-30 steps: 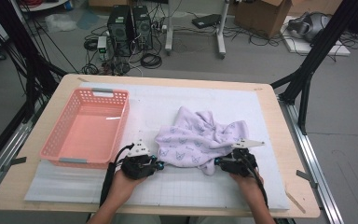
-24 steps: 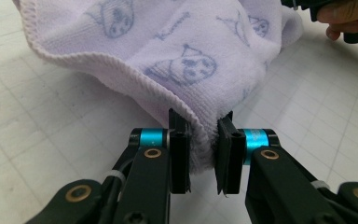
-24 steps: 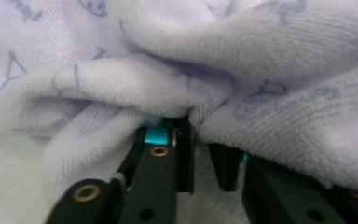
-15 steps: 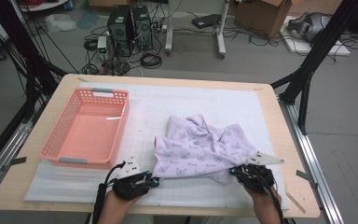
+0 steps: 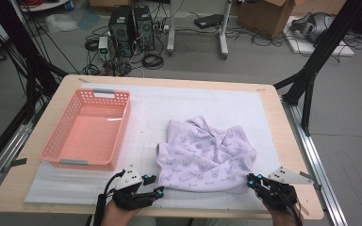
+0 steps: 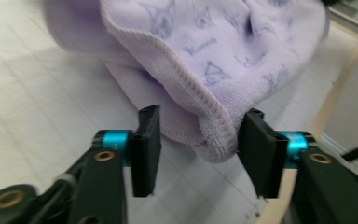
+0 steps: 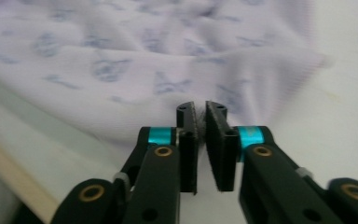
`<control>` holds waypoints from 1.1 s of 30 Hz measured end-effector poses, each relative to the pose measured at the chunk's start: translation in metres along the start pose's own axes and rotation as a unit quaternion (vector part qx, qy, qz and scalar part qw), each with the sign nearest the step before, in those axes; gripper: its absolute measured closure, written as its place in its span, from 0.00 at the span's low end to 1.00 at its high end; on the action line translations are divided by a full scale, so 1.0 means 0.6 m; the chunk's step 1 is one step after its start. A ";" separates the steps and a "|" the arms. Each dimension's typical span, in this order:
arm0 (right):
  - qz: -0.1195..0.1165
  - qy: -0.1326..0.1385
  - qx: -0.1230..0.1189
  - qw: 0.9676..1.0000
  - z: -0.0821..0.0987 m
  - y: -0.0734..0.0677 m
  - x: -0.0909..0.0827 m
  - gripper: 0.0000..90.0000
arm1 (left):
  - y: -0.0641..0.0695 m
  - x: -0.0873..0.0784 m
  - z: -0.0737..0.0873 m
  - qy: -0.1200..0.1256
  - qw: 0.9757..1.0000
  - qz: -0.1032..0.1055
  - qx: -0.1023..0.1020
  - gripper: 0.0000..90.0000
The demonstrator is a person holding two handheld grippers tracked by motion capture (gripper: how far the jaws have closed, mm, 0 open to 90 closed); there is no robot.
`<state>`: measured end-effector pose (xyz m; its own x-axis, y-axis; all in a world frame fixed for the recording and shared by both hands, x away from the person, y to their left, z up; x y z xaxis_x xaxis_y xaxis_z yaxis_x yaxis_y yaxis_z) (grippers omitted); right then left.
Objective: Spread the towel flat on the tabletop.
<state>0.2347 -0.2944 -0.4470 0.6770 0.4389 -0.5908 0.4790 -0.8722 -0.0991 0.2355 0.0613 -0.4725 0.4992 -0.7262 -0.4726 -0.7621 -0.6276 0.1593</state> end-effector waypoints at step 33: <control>0.014 -0.077 0.029 0.997 0.002 0.064 0.006 0.91 | -0.060 0.033 -0.048 0.000 1.000 -0.018 0.011 0.97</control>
<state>0.2549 -0.3263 -0.4538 0.5932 0.3804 -0.7096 0.4257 -0.8962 -0.1246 0.2846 0.0611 -0.4629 0.5258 -0.7034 -0.4783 -0.7527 -0.6467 0.1235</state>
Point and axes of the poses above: each handheld gripper's, and its own axes: x roughly forward along the jaws, z roughly out of its underside, y roughly to its right, the point moved 6 cm from there along x, roughly forward along the jaws, and after that the axes turned 4 degrees about x, right-handed, at the moved point
